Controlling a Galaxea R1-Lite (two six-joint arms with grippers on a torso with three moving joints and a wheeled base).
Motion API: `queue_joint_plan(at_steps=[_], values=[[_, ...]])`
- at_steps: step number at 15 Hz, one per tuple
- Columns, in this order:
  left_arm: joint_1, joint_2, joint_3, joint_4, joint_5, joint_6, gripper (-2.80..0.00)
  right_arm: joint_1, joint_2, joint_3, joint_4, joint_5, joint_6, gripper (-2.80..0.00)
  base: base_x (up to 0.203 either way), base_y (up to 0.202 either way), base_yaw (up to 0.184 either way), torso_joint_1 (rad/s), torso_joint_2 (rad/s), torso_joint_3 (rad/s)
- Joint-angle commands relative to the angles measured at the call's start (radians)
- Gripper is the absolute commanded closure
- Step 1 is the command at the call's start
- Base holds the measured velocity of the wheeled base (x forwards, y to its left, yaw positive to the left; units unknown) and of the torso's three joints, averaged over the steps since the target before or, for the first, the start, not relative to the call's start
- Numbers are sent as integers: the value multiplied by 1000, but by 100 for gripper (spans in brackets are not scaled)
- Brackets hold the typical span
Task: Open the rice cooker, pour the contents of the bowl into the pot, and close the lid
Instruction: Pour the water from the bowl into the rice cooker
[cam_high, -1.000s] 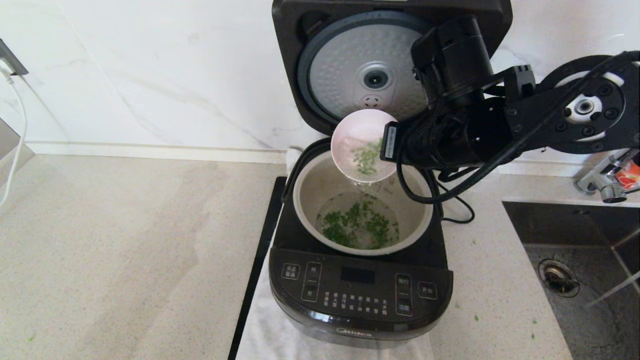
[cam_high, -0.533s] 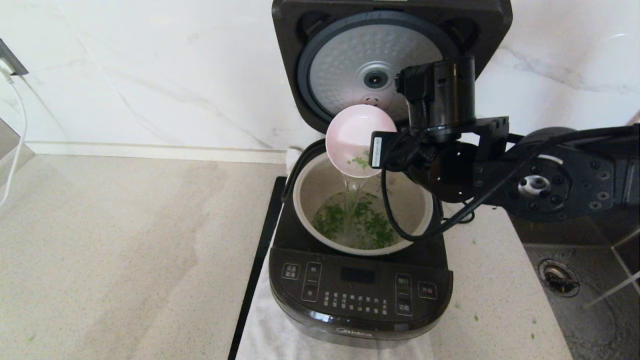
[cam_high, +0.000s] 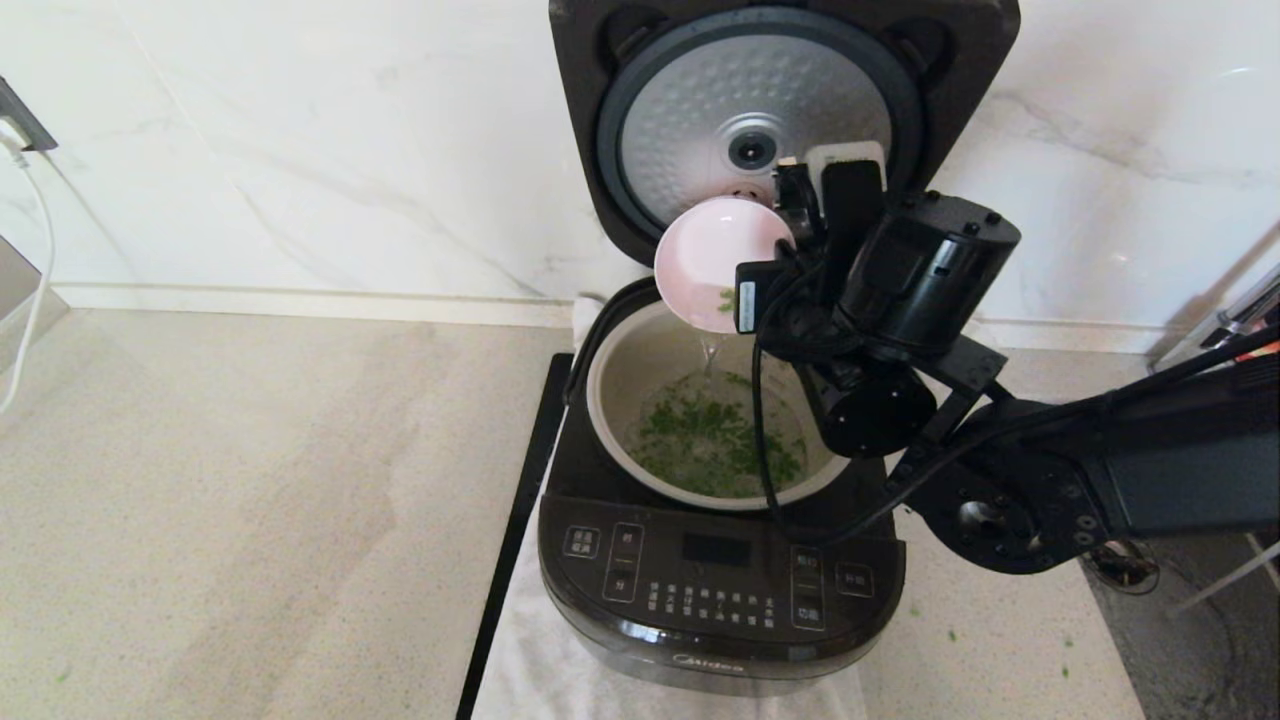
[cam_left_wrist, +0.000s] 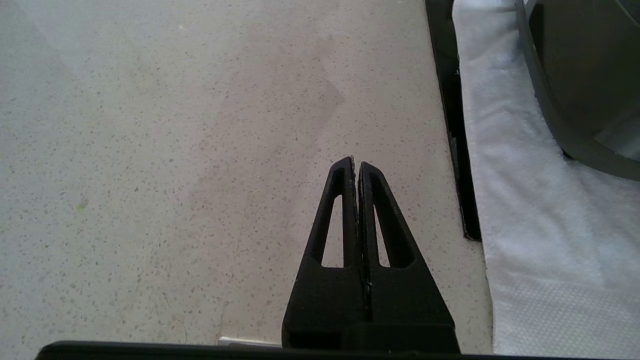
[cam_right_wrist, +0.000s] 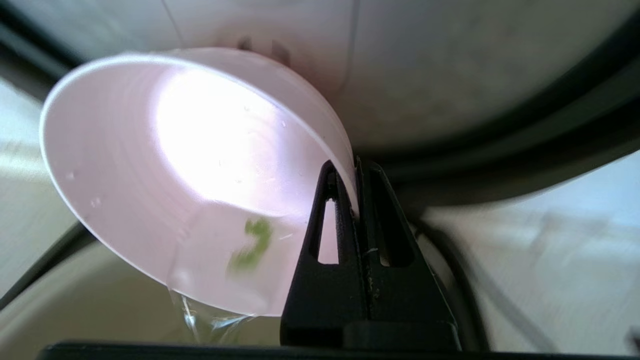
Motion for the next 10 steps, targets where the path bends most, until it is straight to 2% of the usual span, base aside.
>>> queue_joint_plan(at_steps=[1, 2, 4, 10], values=[[0, -1, 2, 0, 0, 0, 0, 0, 71, 25, -285, -4, -164, 0, 0, 0, 0, 0, 0, 0], [0, -1, 2, 0, 0, 0, 0, 1, 100, 27, -391, 0, -248, 0, 0, 0, 0, 0, 0, 0], [0, -1, 2, 0, 0, 0, 0, 15, 145, 28, -532, 4, -358, 0, 0, 0, 0, 0, 0, 0], [0, -1, 2, 0, 0, 0, 0, 91, 91, 25, -520, -7, -370, 0, 0, 0, 0, 0, 0, 0]])
